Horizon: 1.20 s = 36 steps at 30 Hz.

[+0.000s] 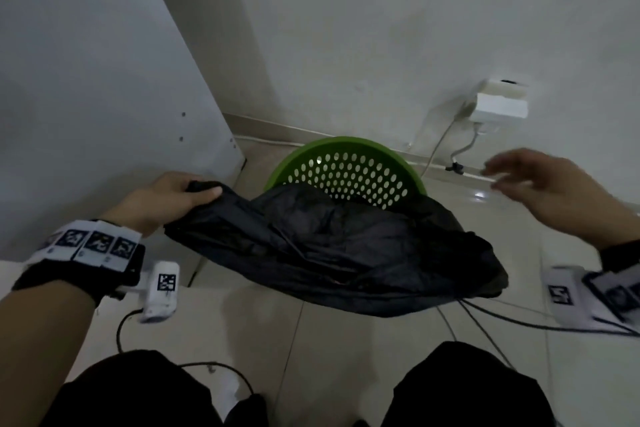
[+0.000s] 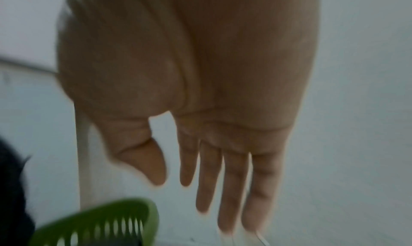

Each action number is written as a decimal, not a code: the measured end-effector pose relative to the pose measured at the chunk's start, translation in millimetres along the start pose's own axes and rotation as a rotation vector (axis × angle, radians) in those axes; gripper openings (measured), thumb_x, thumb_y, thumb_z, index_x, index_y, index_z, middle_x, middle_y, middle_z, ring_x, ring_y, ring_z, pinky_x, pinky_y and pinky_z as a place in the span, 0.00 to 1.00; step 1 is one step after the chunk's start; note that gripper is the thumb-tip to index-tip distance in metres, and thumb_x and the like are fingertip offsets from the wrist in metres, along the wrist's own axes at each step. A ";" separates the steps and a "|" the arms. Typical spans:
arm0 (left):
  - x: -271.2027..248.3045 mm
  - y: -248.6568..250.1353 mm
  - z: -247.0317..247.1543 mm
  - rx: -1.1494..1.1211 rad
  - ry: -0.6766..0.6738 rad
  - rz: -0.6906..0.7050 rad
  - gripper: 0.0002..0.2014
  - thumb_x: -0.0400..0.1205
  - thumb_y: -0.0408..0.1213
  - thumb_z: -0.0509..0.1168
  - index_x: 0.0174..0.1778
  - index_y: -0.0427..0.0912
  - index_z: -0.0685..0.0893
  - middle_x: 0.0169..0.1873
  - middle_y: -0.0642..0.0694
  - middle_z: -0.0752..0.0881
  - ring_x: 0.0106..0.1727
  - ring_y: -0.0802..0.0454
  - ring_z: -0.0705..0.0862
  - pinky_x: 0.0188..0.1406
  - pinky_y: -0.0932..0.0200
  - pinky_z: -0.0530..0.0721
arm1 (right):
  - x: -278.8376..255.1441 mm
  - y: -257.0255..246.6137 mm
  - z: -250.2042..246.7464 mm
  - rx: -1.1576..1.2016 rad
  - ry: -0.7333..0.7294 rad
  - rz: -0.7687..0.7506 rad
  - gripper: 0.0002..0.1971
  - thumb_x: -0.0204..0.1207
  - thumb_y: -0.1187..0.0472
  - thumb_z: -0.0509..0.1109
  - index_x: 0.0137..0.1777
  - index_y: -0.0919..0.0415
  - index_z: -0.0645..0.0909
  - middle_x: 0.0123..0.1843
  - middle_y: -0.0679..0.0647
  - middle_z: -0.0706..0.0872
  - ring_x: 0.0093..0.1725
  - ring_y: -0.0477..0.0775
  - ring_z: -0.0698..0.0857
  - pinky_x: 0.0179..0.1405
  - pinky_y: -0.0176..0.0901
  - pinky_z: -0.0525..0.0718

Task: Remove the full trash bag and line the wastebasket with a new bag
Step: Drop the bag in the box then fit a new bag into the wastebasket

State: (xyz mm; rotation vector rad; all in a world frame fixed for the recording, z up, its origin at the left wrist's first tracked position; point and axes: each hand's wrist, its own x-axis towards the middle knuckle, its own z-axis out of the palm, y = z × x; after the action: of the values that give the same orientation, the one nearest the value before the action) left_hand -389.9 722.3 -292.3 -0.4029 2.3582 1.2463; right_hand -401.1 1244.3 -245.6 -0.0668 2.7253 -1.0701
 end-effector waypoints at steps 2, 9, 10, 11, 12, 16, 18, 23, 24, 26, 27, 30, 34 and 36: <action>6.1 2.6 -2.7 -0.086 0.006 0.110 0.12 0.85 0.33 0.65 0.40 0.48 0.90 0.37 0.45 0.89 0.39 0.50 0.86 0.37 0.64 0.84 | 1.3 -36.7 30.7 -0.017 -0.049 -0.057 0.13 0.73 0.46 0.77 0.56 0.47 0.84 0.52 0.40 0.89 0.46 0.46 0.88 0.49 0.36 0.83; 24.4 22.1 -9.6 -0.454 0.129 0.131 0.08 0.86 0.38 0.64 0.49 0.44 0.89 0.42 0.47 0.92 0.40 0.52 0.90 0.42 0.62 0.90 | 19.4 -12.5 85.8 -0.384 -0.236 0.063 0.08 0.74 0.55 0.76 0.38 0.51 0.79 0.38 0.49 0.85 0.41 0.54 0.85 0.43 0.43 0.80; 30.6 22.5 -7.8 -0.448 0.172 0.111 0.09 0.85 0.43 0.66 0.48 0.44 0.90 0.44 0.44 0.92 0.42 0.49 0.90 0.45 0.58 0.90 | 23.8 -4.6 79.5 -0.220 -0.106 0.114 0.08 0.76 0.60 0.76 0.39 0.52 0.79 0.37 0.50 0.85 0.37 0.52 0.83 0.40 0.42 0.77; 38.0 22.0 -4.7 -0.423 0.207 0.099 0.11 0.83 0.46 0.68 0.47 0.43 0.91 0.44 0.41 0.92 0.42 0.46 0.89 0.48 0.54 0.89 | 27.7 4.5 73.7 -0.045 0.018 0.152 0.09 0.77 0.63 0.75 0.40 0.54 0.78 0.35 0.51 0.84 0.32 0.49 0.80 0.36 0.41 0.75; 45.7 21.6 0.3 -0.395 0.235 0.087 0.12 0.82 0.48 0.69 0.47 0.43 0.91 0.45 0.39 0.92 0.43 0.45 0.89 0.50 0.51 0.88 | 31.2 13.6 69.7 0.100 0.116 0.154 0.11 0.77 0.66 0.75 0.39 0.55 0.76 0.34 0.51 0.82 0.29 0.45 0.77 0.32 0.39 0.74; 80.0 25.1 28.4 -0.285 0.311 0.082 0.12 0.82 0.48 0.70 0.43 0.43 0.89 0.43 0.40 0.91 0.44 0.44 0.88 0.51 0.48 0.87 | 46.6 30.9 67.0 0.058 0.174 -0.103 0.16 0.74 0.77 0.71 0.34 0.57 0.75 0.32 0.46 0.78 0.31 0.37 0.77 0.36 0.22 0.73; 96.1 24.0 37.4 -0.242 0.411 0.156 0.08 0.82 0.41 0.70 0.38 0.47 0.83 0.39 0.42 0.87 0.45 0.44 0.85 0.48 0.49 0.84 | 56.5 33.8 67.4 -0.123 0.122 -0.243 0.18 0.71 0.81 0.68 0.40 0.57 0.88 0.38 0.46 0.83 0.38 0.37 0.80 0.46 0.19 0.73; 104.3 21.2 41.8 -0.298 0.234 0.409 0.25 0.79 0.14 0.61 0.26 0.50 0.80 0.46 0.47 0.90 0.51 0.49 0.86 0.51 0.63 0.85 | 85.7 54.2 76.0 -0.427 0.072 -0.286 0.26 0.72 0.73 0.70 0.69 0.55 0.84 0.53 0.58 0.85 0.49 0.65 0.87 0.48 0.48 0.84; 104.0 20.2 41.2 -0.307 0.188 0.423 0.28 0.78 0.11 0.59 0.23 0.48 0.81 0.50 0.44 0.89 0.55 0.45 0.86 0.56 0.60 0.84 | 89.1 58.1 78.1 -0.497 0.070 -0.293 0.28 0.72 0.71 0.71 0.73 0.53 0.81 0.54 0.58 0.83 0.47 0.66 0.87 0.43 0.51 0.85; 105.1 18.0 35.5 -0.320 0.116 0.414 0.29 0.76 0.09 0.56 0.20 0.46 0.83 0.54 0.39 0.87 0.61 0.39 0.84 0.65 0.48 0.80 | 94.9 64.5 81.4 -0.623 0.091 -0.305 0.34 0.71 0.68 0.72 0.80 0.52 0.73 0.56 0.60 0.79 0.39 0.69 0.86 0.32 0.50 0.81; 107.2 16.1 30.8 -0.293 0.096 0.390 0.29 0.77 0.10 0.56 0.21 0.45 0.86 0.54 0.39 0.88 0.62 0.38 0.84 0.67 0.45 0.78 | 98.3 66.5 82.3 -0.663 0.102 -0.285 0.38 0.72 0.66 0.71 0.83 0.51 0.67 0.56 0.60 0.77 0.37 0.69 0.85 0.29 0.49 0.78; 112.7 12.2 21.5 -0.094 0.010 0.323 0.28 0.84 0.20 0.60 0.38 0.58 0.95 0.53 0.53 0.92 0.61 0.45 0.86 0.69 0.49 0.78 | 109.1 69.4 83.5 -0.660 0.080 -0.160 0.42 0.77 0.59 0.68 0.88 0.49 0.51 0.57 0.62 0.71 0.37 0.70 0.83 0.33 0.51 0.77; 125.4 11.0 18.9 0.183 0.030 0.355 0.25 0.86 0.29 0.61 0.56 0.72 0.87 0.60 0.51 0.88 0.65 0.50 0.83 0.72 0.52 0.75 | 121.6 73.0 84.3 -0.704 0.032 -0.060 0.40 0.82 0.55 0.64 0.88 0.43 0.45 0.56 0.62 0.69 0.39 0.70 0.82 0.38 0.54 0.80; 126.9 18.2 24.0 0.254 0.060 0.350 0.22 0.87 0.29 0.60 0.62 0.64 0.83 0.61 0.49 0.84 0.66 0.49 0.80 0.68 0.59 0.72 | 126.3 72.3 85.0 -0.666 0.019 -0.023 0.40 0.82 0.57 0.63 0.87 0.42 0.43 0.56 0.63 0.71 0.43 0.71 0.83 0.40 0.54 0.80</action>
State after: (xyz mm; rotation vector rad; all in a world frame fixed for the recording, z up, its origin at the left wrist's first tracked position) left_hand -501.4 746.0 -355.7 0.0588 2.6771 1.0647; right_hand -503.7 1225.6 -377.9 -0.1888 2.9721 -0.1257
